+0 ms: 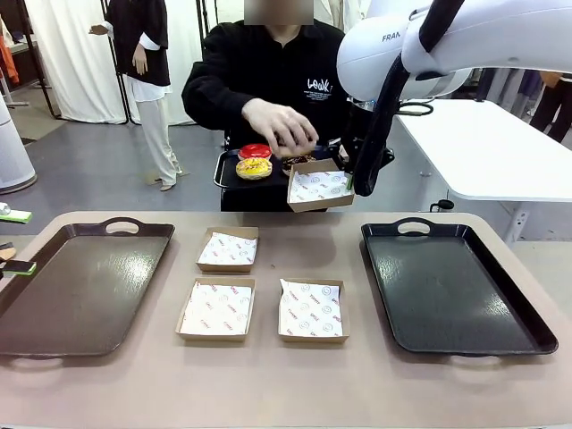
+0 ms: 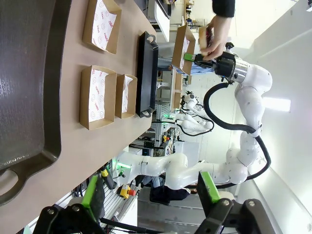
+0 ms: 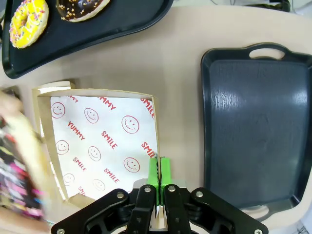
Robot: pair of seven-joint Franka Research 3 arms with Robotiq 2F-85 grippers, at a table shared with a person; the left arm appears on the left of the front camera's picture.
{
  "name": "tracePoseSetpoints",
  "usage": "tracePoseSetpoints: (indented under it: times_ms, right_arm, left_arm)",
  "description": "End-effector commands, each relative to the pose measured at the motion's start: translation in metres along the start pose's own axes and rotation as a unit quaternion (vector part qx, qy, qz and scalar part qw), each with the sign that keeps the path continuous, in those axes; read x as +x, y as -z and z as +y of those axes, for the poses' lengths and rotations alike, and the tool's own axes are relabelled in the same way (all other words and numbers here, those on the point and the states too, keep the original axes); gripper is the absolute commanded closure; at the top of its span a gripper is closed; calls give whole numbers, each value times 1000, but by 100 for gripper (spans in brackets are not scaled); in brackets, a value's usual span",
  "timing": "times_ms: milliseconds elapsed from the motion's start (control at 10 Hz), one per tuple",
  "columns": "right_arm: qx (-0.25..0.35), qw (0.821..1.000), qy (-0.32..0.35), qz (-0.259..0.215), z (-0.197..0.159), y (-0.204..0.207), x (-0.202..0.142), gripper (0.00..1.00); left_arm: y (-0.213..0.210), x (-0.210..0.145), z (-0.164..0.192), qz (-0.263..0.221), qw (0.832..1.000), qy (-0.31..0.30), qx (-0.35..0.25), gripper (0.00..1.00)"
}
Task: Individually package the donuts and arrange them on the tray.
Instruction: Place the picked Paper togo box on the Handle tray while simultaneously picking up another Paper togo box from the table with the other hand.
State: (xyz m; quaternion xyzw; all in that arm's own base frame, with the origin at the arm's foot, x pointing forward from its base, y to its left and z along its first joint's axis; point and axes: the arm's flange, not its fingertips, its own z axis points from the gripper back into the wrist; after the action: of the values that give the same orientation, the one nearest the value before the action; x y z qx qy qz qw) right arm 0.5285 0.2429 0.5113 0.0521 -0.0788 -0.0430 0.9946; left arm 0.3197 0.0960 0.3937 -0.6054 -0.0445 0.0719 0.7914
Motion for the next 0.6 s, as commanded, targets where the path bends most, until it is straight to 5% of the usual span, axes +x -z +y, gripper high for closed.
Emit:
tracePoseSetpoints:
  times_ms: [0,500]
  right_arm:
    - [2,1000,2,-4,1,1,1,100]
    - [2,1000,2,-4,1,1,1,100]
  left_arm:
    - [-1,-1,-1,0,1000,3,-6,0]
    - [-1,-1,-1,0,1000,3,-6,0]
